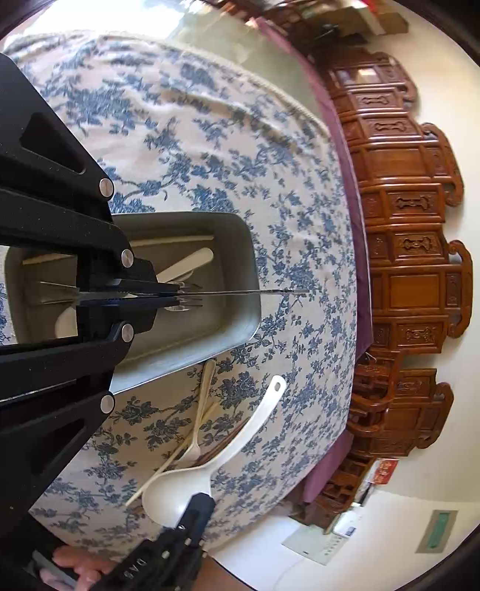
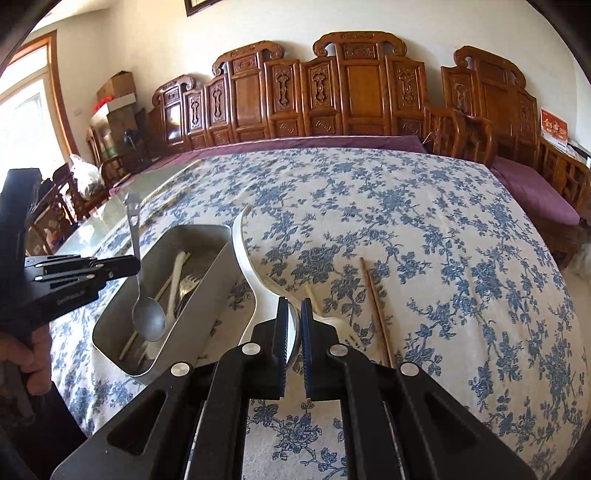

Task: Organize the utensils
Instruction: 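Carry the metal spoon into the tray and open the left gripper while the right holds the white spoon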

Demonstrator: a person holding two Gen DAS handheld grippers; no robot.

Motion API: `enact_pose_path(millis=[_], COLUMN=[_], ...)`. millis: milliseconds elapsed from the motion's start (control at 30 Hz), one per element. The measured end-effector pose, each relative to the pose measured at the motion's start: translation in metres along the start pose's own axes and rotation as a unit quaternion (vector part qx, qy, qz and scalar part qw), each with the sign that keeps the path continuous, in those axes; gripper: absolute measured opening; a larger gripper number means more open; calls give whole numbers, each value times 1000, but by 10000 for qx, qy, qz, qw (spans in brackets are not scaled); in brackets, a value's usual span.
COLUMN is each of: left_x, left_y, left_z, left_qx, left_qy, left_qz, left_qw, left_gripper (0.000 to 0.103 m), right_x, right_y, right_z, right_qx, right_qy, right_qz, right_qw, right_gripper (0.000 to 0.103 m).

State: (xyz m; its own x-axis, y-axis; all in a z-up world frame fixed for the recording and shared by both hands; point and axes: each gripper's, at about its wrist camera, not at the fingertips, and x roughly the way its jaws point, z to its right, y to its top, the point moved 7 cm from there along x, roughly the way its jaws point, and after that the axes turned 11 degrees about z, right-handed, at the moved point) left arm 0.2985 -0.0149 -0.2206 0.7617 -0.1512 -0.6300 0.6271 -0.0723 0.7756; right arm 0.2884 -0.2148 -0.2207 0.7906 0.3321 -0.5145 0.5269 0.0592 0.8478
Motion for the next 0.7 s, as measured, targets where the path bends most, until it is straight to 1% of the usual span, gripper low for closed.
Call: enact_pose_path(millis=[133, 200, 367, 700], left_x=[11, 15, 24, 27], left_y=[-7, -13, -22, -28], left_z=[-4, -4, -7, -9], left_qx=[-95, -46, 24, 24], left_qy=[-67, -74, 44, 110], left_qz=[-180, -257, -449, -548], left_qw=[9998, 9996, 9990, 9984], left_gripper=[1, 1, 1, 0], right_x=[5, 7, 6, -1], right_y=[-2, -4, -1, 2], right_z=[0, -2, -5, -17], right_qx=[3, -54, -40, 94], right_qy=[-13, -4, 50, 203], right_qz=[-48, -59, -30, 21], right_qw=[10000, 10000, 10000, 9997], right_gripper=[8, 8, 8, 8])
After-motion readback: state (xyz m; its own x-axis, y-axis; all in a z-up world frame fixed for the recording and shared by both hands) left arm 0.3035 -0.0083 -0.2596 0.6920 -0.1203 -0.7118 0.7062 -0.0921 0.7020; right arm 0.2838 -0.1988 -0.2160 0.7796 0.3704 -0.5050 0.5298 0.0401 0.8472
